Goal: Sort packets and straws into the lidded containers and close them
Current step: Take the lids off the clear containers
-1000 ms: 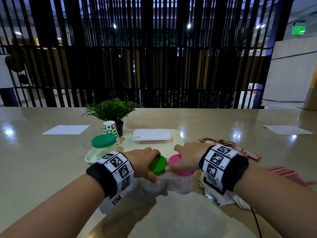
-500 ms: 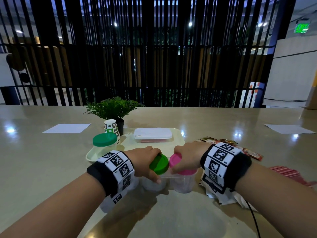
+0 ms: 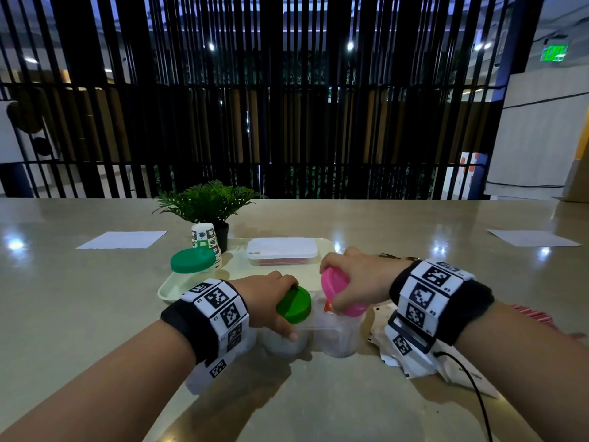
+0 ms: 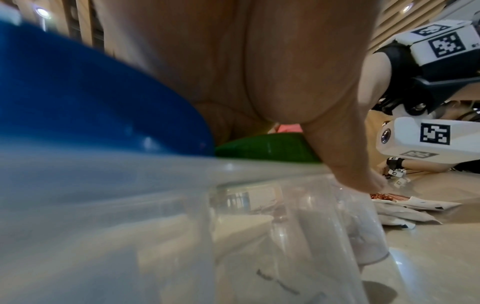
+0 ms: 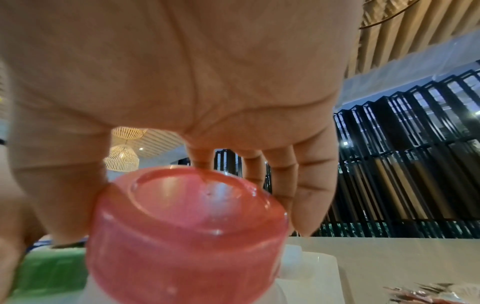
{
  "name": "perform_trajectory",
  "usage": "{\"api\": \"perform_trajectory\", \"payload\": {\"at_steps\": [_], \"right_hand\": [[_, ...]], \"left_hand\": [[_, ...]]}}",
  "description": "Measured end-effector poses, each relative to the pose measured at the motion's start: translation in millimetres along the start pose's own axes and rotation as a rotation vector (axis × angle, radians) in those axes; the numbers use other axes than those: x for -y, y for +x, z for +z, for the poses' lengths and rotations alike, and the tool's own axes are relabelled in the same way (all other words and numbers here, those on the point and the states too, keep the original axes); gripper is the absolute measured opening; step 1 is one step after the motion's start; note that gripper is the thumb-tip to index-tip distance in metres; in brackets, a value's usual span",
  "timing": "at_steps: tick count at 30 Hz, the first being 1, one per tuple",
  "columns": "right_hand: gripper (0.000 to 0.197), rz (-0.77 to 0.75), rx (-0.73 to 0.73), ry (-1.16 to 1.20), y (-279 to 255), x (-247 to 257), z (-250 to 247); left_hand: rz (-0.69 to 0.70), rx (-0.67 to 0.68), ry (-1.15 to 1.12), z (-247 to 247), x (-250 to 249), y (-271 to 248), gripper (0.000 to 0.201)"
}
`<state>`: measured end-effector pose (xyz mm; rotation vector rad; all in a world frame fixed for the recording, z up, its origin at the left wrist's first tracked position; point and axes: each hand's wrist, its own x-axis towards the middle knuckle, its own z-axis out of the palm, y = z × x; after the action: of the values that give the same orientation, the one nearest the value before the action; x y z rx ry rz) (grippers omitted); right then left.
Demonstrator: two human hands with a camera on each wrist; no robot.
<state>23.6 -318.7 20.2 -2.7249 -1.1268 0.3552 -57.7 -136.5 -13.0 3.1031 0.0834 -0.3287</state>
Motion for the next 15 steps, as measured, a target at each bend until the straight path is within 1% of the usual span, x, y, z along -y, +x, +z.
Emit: {"api": "perform_trajectory", "payload": {"at_steps": [5,8,10,12,15], "right_hand": [[0.065,-0.052,-0.148,0.125,-20.6,-12.2,-5.7],[0.06,-0.111,-0.177,0.249,-40.6,-14.8,-6.8],[0.058,-0.154,-0.133,0.331,-55.0,-13.7,-3.9],[0.055,-0.188,-0.033,0.365,-67.2,-9.2,2.4],[0.053,-0.205,0.089,0.248,-76.9,-1.5,17.0]], "left_hand": [[-0.006,-0.004,0.009,0.2,0.0,-0.3,0.092],[-0.004,-0.002,0.014,-0.1,-0.2,-0.6,0.092],[-0.005,0.0,0.015,-0.1,-0.2,-0.6,0.093],[-0.005,-0.001,0.019,-0.1,0.3,-0.3,0.094],[-0.01,-0.002,0.023,-0.5,1.2,0.5,0.095]]}}
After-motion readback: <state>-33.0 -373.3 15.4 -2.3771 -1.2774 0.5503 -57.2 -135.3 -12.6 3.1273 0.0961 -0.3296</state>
